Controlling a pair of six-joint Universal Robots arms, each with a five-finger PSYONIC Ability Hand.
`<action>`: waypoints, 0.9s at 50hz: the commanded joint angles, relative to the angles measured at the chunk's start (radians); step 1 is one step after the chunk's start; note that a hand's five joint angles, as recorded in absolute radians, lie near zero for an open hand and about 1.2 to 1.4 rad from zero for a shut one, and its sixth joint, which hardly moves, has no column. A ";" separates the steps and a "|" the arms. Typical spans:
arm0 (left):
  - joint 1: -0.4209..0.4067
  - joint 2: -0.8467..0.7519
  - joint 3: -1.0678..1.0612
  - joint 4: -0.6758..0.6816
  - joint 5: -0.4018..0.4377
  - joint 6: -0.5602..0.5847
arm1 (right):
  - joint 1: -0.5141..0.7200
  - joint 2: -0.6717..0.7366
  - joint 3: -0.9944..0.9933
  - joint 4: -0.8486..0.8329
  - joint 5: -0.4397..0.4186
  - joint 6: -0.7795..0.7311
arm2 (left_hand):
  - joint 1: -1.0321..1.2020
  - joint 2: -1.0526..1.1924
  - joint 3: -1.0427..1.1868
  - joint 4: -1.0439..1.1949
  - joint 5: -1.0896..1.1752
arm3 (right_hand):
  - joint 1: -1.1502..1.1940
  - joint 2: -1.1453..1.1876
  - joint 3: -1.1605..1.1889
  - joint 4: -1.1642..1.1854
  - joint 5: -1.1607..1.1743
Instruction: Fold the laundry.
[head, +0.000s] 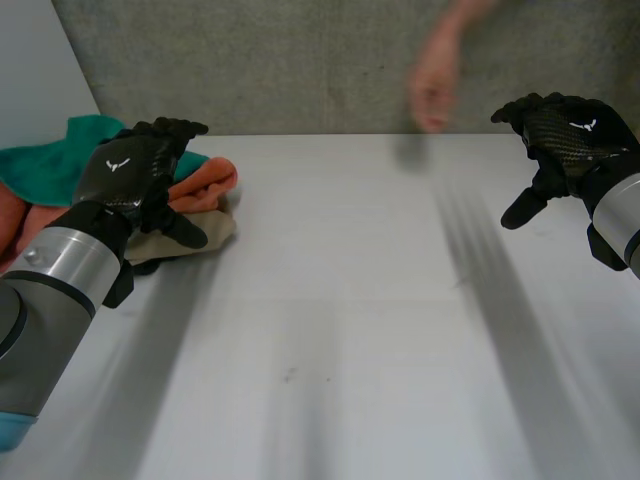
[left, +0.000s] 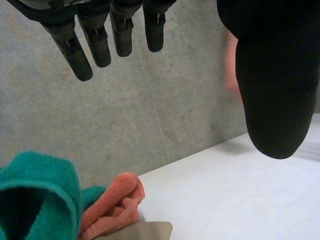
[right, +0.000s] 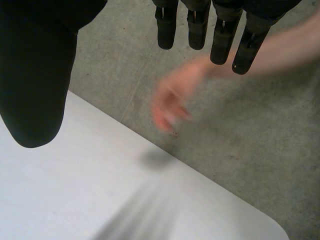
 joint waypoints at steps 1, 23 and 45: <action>0.008 0.009 0.019 0.018 -0.002 0.008 | 0.001 0.000 0.000 0.000 -0.002 -0.002 | -0.023 -0.029 -0.030 -0.025 -0.042 | -0.016 -0.039 -0.032 -0.051 -0.053; 0.321 -0.575 0.582 0.019 0.018 0.513 | 0.005 0.000 0.000 0.000 -0.006 -0.003 | -0.023 -0.029 -0.030 -0.025 -0.042 | -0.016 -0.039 -0.032 -0.051 -0.053; 0.235 -0.588 0.650 0.008 0.118 0.428 | -0.005 0.023 0.004 -0.002 -0.006 -0.017 | 1.199 1.192 1.192 1.197 1.180 | -0.016 -0.039 -0.032 -0.051 -0.053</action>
